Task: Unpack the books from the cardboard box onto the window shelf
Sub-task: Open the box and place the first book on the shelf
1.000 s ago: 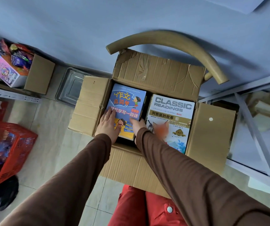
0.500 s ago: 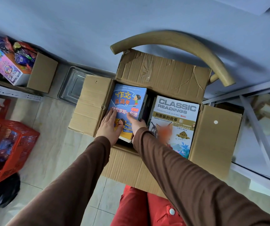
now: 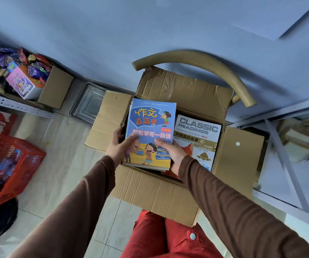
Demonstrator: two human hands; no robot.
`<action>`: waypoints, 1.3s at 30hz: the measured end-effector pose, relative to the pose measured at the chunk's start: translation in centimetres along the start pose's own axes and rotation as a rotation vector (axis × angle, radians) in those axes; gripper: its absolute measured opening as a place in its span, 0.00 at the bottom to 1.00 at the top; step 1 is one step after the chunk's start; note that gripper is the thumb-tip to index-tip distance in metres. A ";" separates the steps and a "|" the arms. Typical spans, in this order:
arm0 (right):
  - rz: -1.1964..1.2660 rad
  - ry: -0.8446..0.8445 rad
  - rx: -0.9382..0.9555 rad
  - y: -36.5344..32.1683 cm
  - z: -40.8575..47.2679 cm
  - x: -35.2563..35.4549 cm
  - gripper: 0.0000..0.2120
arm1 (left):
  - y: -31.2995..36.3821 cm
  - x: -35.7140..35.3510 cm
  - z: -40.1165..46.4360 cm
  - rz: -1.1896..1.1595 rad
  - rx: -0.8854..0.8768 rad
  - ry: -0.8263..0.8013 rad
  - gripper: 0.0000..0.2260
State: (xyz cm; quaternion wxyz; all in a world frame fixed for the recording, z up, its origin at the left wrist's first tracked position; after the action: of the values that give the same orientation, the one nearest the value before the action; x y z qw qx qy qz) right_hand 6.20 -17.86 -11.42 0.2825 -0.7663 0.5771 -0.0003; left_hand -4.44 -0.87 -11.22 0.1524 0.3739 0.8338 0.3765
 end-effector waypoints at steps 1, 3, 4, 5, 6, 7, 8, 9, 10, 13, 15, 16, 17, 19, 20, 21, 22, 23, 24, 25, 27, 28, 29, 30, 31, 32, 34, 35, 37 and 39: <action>-0.026 -0.034 0.005 -0.5 -0.8 0.1 0.31 | 0.5 0.0 -0.6 -0.042 0.071 -0.046 0.33; -0.094 -0.087 0.034 -1.3 -2.1 0.0 0.27 | 1.2 0.2 -2.1 -0.065 0.115 -0.126 0.31; -0.124 -0.111 0.050 -1.8 -2.8 -0.3 0.24 | 1.5 0.3 -2.8 -0.081 0.106 -0.140 0.30; -0.154 -0.131 0.064 -2.2 -3.5 -0.7 0.22 | 2.0 0.4 -3.6 -0.111 0.098 -0.138 0.29; -0.191 -0.143 0.077 -2.5 -4.4 -1.3 0.21 | 2.4 0.5 -4.6 -0.146 0.090 -0.123 0.29; -0.231 -0.150 0.088 -2.9 -5.3 -2.0 0.21 | 2.9 0.8 -5.6 -0.180 0.074 -0.101 0.30; -0.269 -0.156 0.096 -3.2 -6.2 -2.8 0.20 | 3.4 1.2 -6.7 -0.213 0.053 -0.079 0.32; -0.301 -0.167 0.104 -3.4 -7.1 -3.8 0.18 | 3.8 1.8 -7.8 -0.246 0.033 -0.061 0.34; -0.328 -0.182 0.116 -3.5 -8.0 -4.8 0.17 | 4.2 2.6 -8.9 -0.277 0.011 -0.047 0.34; -0.403 -0.204 0.175 -3.0 -10.4 -8.3 0.15 | 5.0 5.5 -12.7 -0.369 -0.051 0.025 0.30; -0.448 -0.240 0.208 -2.0 -12.0 -11.3 0.12 | 5.1 8.0 -15.2 -0.418 -0.076 0.090 0.29; -0.470 -0.260 0.215 -1.3 -12.8 -12.8 0.11 | 5.0 9.4 -16.5 -0.436 -0.089 0.115 0.28; -0.491 -0.277 0.218 -0.4 -13.5 -14.5 0.12 | 4.7 11.1 -17.8 -0.455 -0.103 0.138 0.27; -0.535 -0.318 0.215 1.8 -14.8 -18.1 0.18 | 4.0 14.8 -20.6 -0.499 -0.138 0.196 0.26; -0.559 -0.348 0.207 3.2 -15.4 -20.1 0.21 | 3.4 16.9 -22.1 -0.521 -0.156 0.230 0.27; -0.585 -0.382 0.201 4.8 -16.1 -22.1 0.22 | 2.7 19.0 -23.6 -0.541 -0.172 0.260 0.27; -0.607 -0.419 0.202 6.5 -16.8 -24.1 0.23 | 2.0 21.2 -25.1 -0.557 -0.192 0.284 0.28; -0.613 -0.454 0.205 8.4 -17.6 -26.3 0.24 | 1.1 23.6 -26.8 -0.575 -0.212 0.310 0.28; -0.604 -0.487 0.197 10.5 -18.5 -28.5 0.24 | 0.1 26.2 -28.5 -0.589 -0.230 0.339 0.28; -0.595 -0.522 0.181 12.5 -19.3 -30.7 0.25 | -0.8 28.7 -30.2 -0.602 -0.246 0.370 0.28; -0.607 -0.599 0.151 16.9 -21.3 -35.2 0.26 | -2.7 33.7 -34.1 -0.630 -0.276 0.428 0.30; -0.616 -0.632 0.149 19.1 -22.2 -37.3 0.28 | -3.6 36.0 -35.9 -0.645 -0.289 0.460 0.31; -0.628 -0.656 0.150 21.2 -23.1 -39.4 0.30 | -4.5 38.3 -37.8 -0.665 -0.298 0.499 0.31; -0.651 -0.677 0.151 23.4 -24.0 -41.5 0.31 | -5.5 40.5 -39.6 -0.687 -0.304 0.538 0.29; -0.677 -0.698 0.153 25.6 -24.8 -43.5 0.30 | -6.5 42.6 -41.3 -0.711 -0.309 0.571 0.27; -0.702 -0.721 0.152 27.6 -25.5 -45.4 0.28 | -7.4 44.4 -43.0 -0.741 -0.314 0.598 0.26; -0.744 -0.764 0.139 31.3 -26.6 -49.0 0.25 | -8.9 47.7 -46.0 -0.810 -0.332 0.644 0.25; -0.768 -0.789 0.134 33.1 -27.1 -50.9 0.24 | -9.7 49.4 -47.3 -0.839 -0.346 0.668 0.25; -0.814 -0.853 0.125 36.7 -28.0 -54.5 0.22 | -11.0 52.6 -49.8 -0.880 -0.384 0.718 0.27; -0.854 -0.922 0.107 40.0 -29.0 -58.0 0.22 | -12.3 56.0 -51.9 -0.913 -0.410 0.777 0.27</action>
State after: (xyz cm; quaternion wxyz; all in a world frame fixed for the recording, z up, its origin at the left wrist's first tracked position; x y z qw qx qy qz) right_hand -58.07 13.92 14.54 0.5153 -0.8352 0.0382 0.1884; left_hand -76.22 8.42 15.94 0.0526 -0.2203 0.8147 0.5339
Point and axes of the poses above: each hand's wrist, its own z-axis towards the middle knuckle, its own x-axis out of the back of the hand, y = z × x, the point moved 1 cm from there along z, towards the middle knuckle, and after that the axes turned 1 degree about z, right-handed, at the moved point
